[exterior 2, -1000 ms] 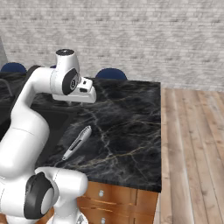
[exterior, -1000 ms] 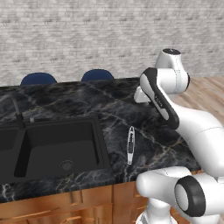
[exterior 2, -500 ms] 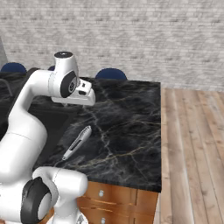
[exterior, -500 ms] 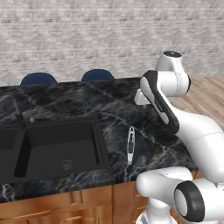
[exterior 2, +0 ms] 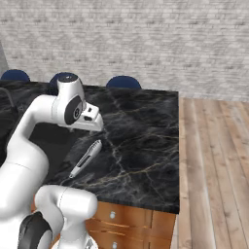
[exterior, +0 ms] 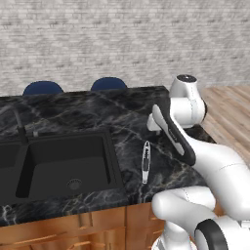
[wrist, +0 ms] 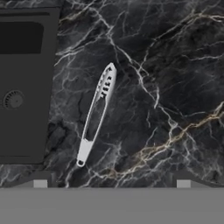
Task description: Pick up the tongs from the counter and place them near the plate next to the oven.
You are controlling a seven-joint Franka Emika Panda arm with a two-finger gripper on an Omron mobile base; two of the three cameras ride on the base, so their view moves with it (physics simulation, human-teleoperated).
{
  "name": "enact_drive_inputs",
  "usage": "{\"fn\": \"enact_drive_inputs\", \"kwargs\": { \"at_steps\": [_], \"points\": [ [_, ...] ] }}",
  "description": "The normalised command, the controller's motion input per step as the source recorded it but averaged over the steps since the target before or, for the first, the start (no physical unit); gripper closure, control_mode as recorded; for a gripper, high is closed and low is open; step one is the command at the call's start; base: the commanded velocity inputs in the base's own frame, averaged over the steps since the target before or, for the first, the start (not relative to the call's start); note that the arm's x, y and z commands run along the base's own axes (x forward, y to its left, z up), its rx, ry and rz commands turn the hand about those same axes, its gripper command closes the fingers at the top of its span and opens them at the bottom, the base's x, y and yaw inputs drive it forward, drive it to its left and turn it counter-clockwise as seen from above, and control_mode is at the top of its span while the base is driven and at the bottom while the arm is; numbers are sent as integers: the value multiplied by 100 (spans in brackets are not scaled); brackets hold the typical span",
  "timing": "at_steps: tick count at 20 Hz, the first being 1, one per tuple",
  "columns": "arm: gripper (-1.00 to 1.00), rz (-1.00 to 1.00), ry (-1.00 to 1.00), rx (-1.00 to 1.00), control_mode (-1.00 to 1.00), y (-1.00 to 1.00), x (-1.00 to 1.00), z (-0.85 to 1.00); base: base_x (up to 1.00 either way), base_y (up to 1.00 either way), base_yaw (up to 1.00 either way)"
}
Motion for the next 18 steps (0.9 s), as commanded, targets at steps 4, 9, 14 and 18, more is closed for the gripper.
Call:
{"fn": "enact_drive_inputs", "kwargs": {
  "at_steps": [4,9,14,18],
  "points": [
    [-100,-4,-1,0,-100,5,10,-56,0,0,0],
    [-100,-4,0,0,-100,8,21,-56,0,0,0],
    [-100,-7,0,3,-100,7,33,-54,0,0,0],
    [-100,-9,0,5,-100,5,41,-51,0,0,0]
  ]
}}
